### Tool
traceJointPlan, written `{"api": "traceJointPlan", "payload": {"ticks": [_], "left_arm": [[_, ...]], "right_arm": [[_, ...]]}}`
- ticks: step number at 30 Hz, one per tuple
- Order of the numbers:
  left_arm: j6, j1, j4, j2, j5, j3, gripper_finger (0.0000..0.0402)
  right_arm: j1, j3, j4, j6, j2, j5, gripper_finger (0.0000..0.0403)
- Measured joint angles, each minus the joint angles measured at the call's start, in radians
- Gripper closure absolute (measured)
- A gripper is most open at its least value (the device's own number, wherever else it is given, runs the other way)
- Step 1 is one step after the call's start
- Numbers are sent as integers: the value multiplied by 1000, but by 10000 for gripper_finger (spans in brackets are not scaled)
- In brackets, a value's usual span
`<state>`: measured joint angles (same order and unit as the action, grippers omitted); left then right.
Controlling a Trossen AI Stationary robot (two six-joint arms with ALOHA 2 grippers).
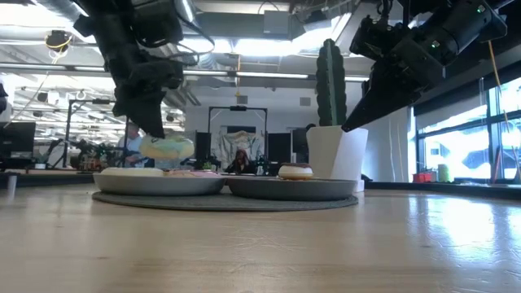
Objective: Pick & Place donuts
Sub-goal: Put the large green donut on the light gray plate
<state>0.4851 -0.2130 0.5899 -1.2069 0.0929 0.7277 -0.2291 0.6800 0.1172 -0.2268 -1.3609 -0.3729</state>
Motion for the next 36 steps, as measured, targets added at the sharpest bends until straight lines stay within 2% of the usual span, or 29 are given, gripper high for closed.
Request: {"api": "traceJointPlan", "payload": {"ticks": [9, 14, 20, 31, 36], "left_arm": [[16, 1, -9, -109, 13, 0, 389], [10, 1, -12, -119, 57, 0, 377], [8, 1, -13, -118, 62, 0, 355], [6, 1, -6, -117, 74, 15, 272], [6, 1, 33, -117, 72, 54, 255]], "right_arm": [[0, 0, 1, -1, 0, 0, 268], [0, 0, 5, -3, 0, 0, 268], [0, 0, 6, -3, 0, 0, 268], [0, 0, 7, -2, 0, 0, 268], [0, 0, 7, 0, 0, 5, 268]]}}
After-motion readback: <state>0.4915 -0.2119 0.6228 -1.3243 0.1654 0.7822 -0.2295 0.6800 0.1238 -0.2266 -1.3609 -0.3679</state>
